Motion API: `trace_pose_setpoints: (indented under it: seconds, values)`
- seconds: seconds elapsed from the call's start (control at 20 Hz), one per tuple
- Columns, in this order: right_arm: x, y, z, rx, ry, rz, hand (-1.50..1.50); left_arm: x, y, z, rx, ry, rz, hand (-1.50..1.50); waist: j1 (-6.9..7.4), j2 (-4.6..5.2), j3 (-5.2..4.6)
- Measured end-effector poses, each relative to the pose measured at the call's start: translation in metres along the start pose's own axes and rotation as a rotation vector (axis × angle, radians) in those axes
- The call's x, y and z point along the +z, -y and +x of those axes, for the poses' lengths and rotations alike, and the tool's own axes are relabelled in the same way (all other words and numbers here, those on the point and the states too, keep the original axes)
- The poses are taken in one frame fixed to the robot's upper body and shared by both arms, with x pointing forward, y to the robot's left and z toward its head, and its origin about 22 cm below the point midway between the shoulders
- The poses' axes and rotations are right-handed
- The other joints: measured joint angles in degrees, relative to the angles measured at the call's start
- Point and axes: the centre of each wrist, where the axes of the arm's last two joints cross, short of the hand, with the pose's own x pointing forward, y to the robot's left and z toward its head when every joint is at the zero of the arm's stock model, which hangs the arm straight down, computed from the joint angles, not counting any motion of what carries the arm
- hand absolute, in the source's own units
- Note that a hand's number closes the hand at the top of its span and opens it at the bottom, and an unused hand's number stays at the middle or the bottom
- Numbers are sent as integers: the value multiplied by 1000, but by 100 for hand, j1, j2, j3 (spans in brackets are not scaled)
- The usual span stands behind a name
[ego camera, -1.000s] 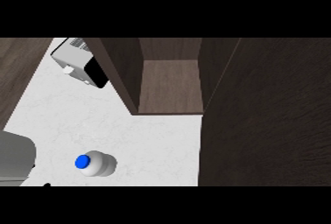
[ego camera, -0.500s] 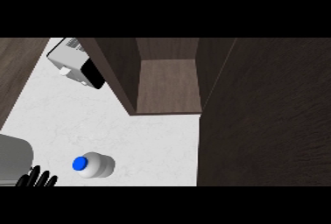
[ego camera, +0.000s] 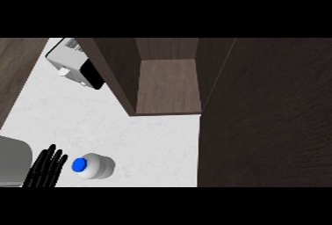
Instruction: Pick up the bottled water, place it into the cabinet and close the cabinet
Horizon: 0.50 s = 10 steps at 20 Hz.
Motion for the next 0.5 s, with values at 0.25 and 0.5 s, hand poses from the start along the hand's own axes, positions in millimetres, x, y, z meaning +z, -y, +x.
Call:
trace_pose_setpoints:
  seconds: [0.25, 0.5]
  values:
    - [4, -1, -2, -23, 14, 3, -150, -21, -8, -29, -14, -24, 36, -150, -5, 7, -1]
    - [10, 1, -3, -28, 16, 3, -150, -31, -16, -56, -26, -60, 46, -150, 18, 8, -2]
